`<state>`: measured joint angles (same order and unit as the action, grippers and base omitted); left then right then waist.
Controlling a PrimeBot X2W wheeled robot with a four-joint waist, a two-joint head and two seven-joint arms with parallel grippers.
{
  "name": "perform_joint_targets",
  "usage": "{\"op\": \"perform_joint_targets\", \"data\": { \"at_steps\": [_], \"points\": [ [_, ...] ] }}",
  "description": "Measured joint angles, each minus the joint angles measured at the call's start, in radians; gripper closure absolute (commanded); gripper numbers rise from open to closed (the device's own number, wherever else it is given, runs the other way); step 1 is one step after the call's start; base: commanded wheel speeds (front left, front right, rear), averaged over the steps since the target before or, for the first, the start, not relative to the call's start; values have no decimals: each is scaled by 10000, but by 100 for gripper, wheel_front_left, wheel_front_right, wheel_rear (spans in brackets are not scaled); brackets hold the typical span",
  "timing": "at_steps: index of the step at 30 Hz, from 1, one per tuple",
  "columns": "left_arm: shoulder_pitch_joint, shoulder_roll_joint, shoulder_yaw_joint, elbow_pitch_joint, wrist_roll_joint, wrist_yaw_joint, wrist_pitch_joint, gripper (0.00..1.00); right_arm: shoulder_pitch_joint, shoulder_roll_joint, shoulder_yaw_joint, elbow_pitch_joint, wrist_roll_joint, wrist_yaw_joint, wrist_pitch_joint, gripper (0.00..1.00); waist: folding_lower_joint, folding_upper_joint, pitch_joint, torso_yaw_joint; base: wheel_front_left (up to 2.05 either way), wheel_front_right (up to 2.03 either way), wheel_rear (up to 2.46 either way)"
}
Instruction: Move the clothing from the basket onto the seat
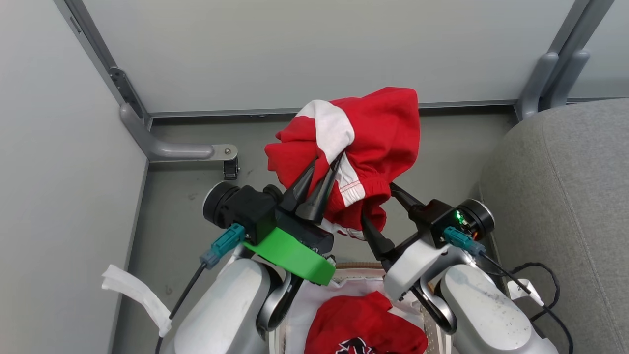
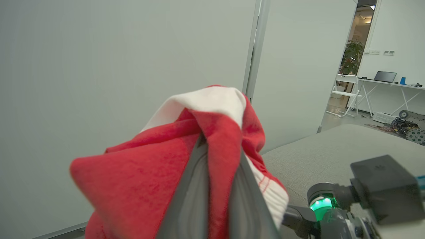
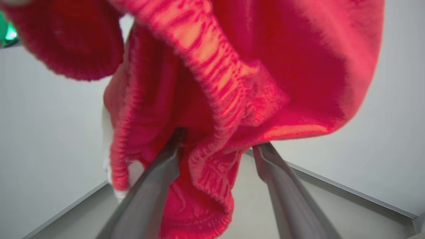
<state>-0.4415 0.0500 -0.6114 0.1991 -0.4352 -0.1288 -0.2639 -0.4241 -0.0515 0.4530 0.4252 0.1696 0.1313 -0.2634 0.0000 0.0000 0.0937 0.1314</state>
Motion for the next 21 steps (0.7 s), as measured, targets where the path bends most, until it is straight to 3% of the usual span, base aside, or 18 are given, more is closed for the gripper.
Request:
{"op": "perform_joint_targets", "data": {
  "at_steps": [1,2,14,15,16,17,21],
  "points": [
    [0,0,-25,2,-19,0,0,100,-7,2,23,-8,104,0,2,69,0,0,3,24,0,0,0],
    [1,2,-48,8,-25,0,0,100,-24,12,36,-8,207,0,2,100,0,0,6,54,0,0,0],
    [12,2,15,117,15,0,0,100,47,19,50,-6,489,0,0,100,0,0,-6,-14,0,0,0],
    [17,2,42,115,50,0,2,69,51,21,36,-12,491,0,0,100,1,0,-7,-47,0,0,0],
    [22,2,67,113,84,0,0,30,63,23,10,-38,502,0,0,100,0,0,-8,-90,0,0,0],
    [32,4,69,105,102,0,0,0,85,23,-40,-90,514,0,2,100,0,0,-8,-139,0,0,0],
    [224,-2,194,244,157,0,0,0,327,23,-213,-330,690,0,2,100,0,1,-38,-406,0,0,0]
  ]
}}
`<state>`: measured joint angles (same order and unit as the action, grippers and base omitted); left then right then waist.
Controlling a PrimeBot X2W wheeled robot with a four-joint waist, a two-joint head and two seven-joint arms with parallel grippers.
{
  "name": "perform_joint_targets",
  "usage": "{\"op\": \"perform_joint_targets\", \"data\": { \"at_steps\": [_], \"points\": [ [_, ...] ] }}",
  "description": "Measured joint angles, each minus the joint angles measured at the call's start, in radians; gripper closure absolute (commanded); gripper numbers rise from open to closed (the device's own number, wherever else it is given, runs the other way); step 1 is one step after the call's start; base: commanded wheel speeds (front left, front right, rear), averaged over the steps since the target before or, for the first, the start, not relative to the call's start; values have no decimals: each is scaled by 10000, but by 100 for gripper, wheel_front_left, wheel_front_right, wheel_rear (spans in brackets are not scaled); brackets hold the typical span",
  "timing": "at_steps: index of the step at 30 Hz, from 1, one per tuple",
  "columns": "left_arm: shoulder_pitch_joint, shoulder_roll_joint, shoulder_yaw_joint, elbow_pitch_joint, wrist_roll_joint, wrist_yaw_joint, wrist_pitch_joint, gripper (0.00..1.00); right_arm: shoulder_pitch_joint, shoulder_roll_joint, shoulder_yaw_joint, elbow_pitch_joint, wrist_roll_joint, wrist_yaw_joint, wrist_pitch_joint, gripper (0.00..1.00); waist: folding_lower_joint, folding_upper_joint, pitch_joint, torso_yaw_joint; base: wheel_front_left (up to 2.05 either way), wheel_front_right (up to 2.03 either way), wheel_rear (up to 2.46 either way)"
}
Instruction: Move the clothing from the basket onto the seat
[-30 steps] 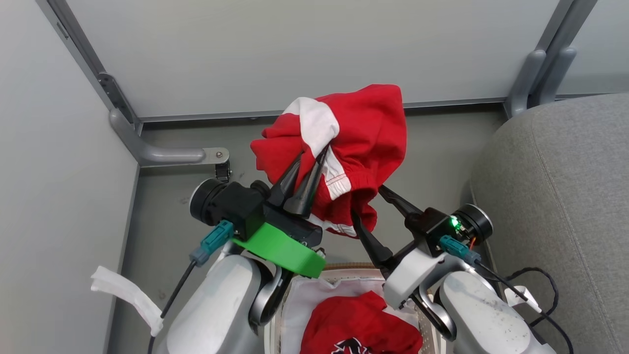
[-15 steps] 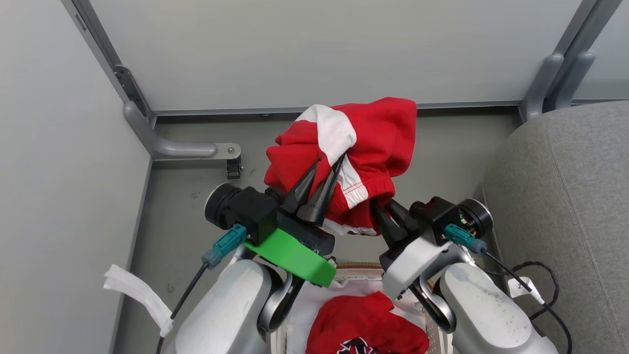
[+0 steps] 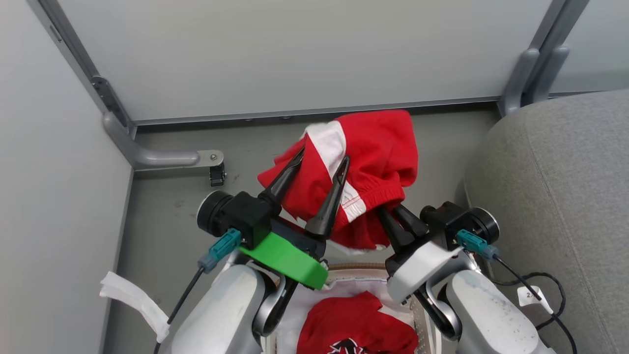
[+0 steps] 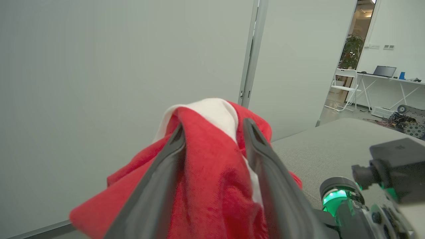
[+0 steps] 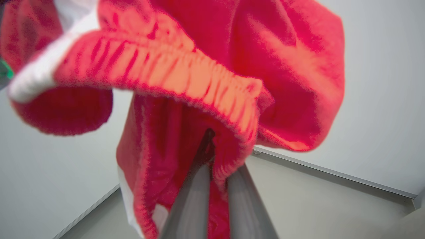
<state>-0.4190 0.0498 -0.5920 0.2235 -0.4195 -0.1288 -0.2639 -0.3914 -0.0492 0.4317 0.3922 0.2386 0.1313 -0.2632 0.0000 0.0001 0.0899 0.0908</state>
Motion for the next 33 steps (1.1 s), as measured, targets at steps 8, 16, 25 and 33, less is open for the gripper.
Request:
{"op": "perform_joint_targets", "data": {
  "at_steps": [8,16,25,33],
  "points": [
    [212,0,190,387,257,-2,-2,0,482,-4,-412,-401,228,0,0,100,0,0,-65,-1003,0,0,0],
    [276,-4,370,610,368,-2,-2,0,719,-10,-798,-790,251,0,0,100,0,0,22,-2453,0,0,0],
    [258,54,326,742,523,-2,-2,0,1028,-12,-1266,-1177,359,0,0,100,0,0,192,-4149,0,0,0],
    [303,232,303,803,598,-2,-2,0,1155,-10,-1599,-1419,408,0,0,100,0,0,345,-5501,0,0,0]
  ]
}}
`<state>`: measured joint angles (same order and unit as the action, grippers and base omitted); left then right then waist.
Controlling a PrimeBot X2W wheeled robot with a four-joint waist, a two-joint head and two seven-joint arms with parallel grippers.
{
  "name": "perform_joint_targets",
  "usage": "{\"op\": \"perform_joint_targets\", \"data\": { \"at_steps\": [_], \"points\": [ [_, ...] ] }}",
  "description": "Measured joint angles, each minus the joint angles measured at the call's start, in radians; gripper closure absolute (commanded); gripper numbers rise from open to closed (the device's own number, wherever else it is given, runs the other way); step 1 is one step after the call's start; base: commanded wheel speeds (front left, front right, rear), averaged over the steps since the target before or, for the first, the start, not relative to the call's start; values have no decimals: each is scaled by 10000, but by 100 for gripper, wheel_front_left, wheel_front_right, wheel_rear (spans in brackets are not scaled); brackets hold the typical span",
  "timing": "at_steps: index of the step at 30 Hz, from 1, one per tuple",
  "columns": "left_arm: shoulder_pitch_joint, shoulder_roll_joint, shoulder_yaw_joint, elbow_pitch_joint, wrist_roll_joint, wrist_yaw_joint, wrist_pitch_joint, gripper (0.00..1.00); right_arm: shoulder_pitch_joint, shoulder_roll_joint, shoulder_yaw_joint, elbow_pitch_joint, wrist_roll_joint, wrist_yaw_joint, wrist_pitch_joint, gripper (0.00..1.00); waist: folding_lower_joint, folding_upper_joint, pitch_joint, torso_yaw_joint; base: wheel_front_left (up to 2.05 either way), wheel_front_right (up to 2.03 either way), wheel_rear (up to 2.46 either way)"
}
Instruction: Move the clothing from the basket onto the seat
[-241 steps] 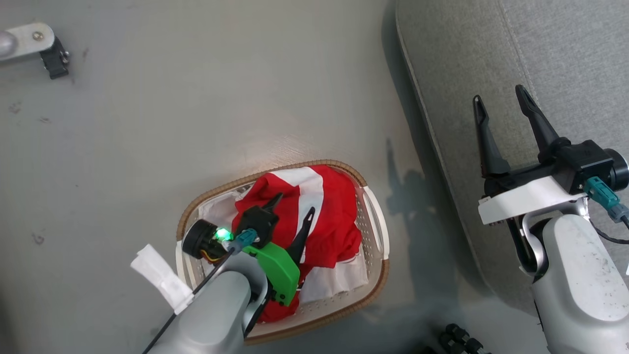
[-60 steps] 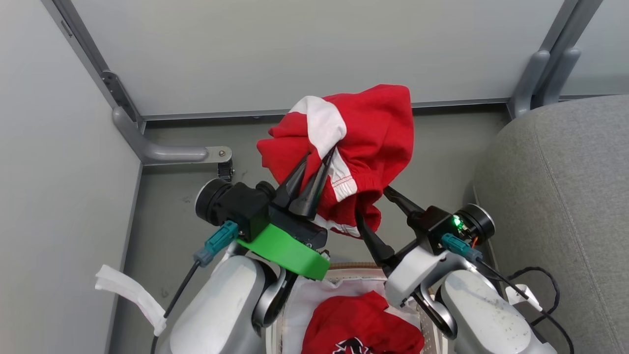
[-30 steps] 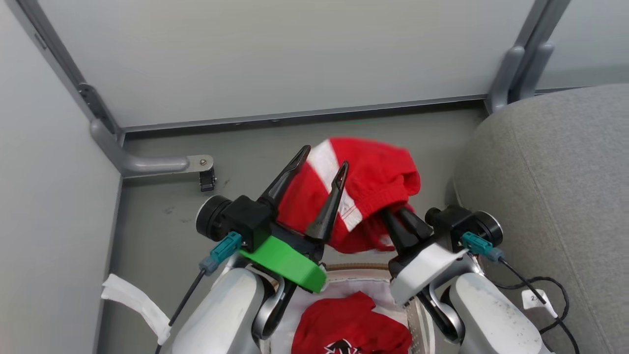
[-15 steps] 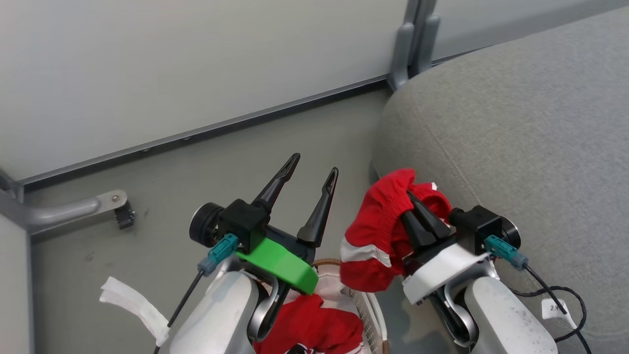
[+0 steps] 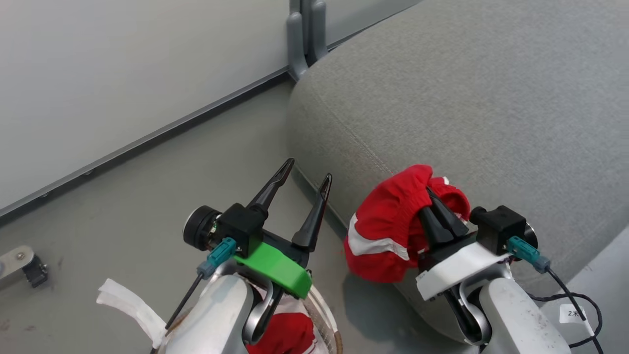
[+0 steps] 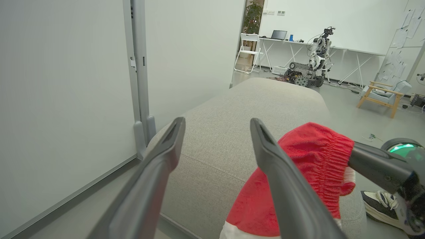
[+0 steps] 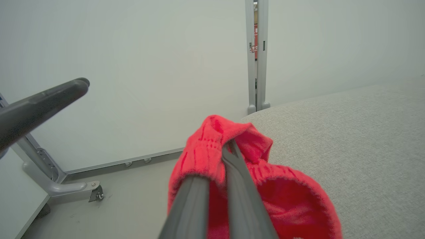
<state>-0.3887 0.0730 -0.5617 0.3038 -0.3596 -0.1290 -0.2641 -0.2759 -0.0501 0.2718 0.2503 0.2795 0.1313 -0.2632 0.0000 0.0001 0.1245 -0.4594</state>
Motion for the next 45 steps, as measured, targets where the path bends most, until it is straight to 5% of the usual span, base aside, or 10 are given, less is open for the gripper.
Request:
{"op": "perform_joint_targets", "data": {
  "at_steps": [14,33,45],
  "points": [
    [-450,125,-773,121,-167,0,0,0,-598,-142,-945,-456,-803,0,0,100,0,0,919,-787,0,0,0],
    [-1708,777,-1283,-2,-59,0,0,0,-6005,-3555,-2706,658,-2031,0,-2,100,0,0,3109,-275,0,0,0],
    [-2547,932,-1691,-75,-29,0,2,0,-7263,-4169,-3833,2880,-3026,2,-2,100,1,0,4529,619,0,0,0]
  ]
}}
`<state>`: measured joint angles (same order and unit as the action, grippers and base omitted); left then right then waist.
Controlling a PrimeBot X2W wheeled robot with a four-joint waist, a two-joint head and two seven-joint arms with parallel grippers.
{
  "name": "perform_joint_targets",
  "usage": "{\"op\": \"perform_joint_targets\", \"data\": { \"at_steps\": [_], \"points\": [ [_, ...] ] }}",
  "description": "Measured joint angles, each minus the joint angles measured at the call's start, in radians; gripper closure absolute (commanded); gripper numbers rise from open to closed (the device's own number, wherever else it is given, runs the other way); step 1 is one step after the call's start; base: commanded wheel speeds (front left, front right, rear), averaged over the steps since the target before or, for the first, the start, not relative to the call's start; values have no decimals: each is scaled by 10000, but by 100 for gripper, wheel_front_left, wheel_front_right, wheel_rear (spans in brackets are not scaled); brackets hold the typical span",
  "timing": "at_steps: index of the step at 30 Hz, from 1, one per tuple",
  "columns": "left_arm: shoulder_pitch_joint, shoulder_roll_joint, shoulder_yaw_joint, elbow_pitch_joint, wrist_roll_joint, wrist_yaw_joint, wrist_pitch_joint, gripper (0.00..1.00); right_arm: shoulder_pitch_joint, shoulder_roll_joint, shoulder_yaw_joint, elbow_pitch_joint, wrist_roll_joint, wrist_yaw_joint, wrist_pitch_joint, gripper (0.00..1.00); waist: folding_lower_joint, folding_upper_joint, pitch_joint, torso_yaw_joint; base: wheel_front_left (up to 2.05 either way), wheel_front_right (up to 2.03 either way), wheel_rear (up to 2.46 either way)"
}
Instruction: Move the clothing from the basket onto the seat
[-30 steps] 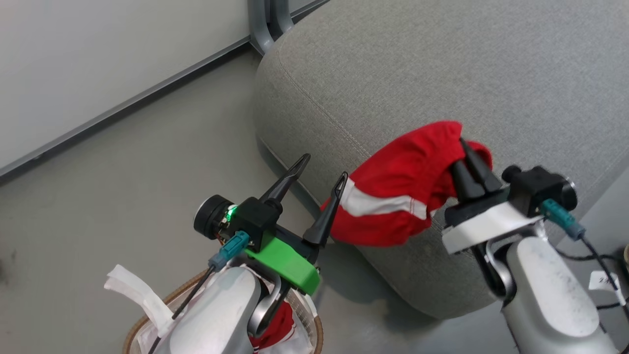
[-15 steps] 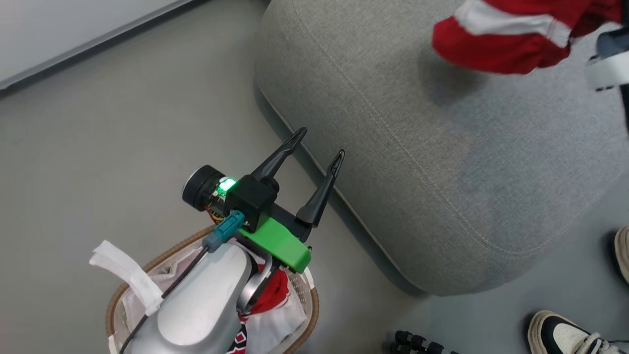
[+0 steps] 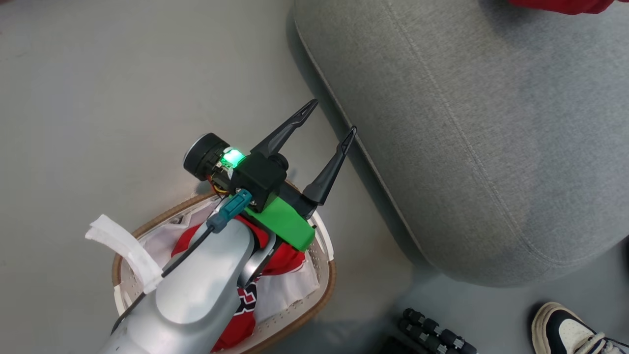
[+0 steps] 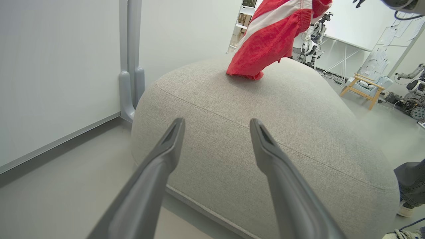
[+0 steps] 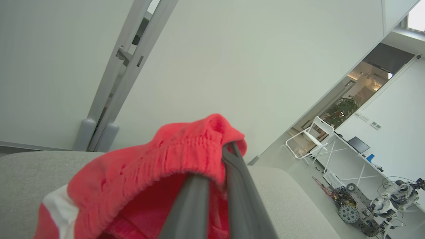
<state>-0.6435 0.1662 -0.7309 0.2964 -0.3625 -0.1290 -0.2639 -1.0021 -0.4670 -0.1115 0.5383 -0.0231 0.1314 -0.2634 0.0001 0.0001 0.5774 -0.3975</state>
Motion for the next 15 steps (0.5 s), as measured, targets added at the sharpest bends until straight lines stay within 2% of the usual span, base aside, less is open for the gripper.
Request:
{"op": "perform_joint_targets", "data": {
  "at_steps": [10,15],
  "points": [
    [-233,-90,-105,-10,-2,0,0,0,816,683,-754,1187,-754,0,0,100,0,0,876,831,0,0,0],
    [-271,-261,119,-31,-4,0,-2,0,1368,1043,-1164,1287,-844,0,0,100,0,0,1037,1183,0,0,0]
  ]
}}
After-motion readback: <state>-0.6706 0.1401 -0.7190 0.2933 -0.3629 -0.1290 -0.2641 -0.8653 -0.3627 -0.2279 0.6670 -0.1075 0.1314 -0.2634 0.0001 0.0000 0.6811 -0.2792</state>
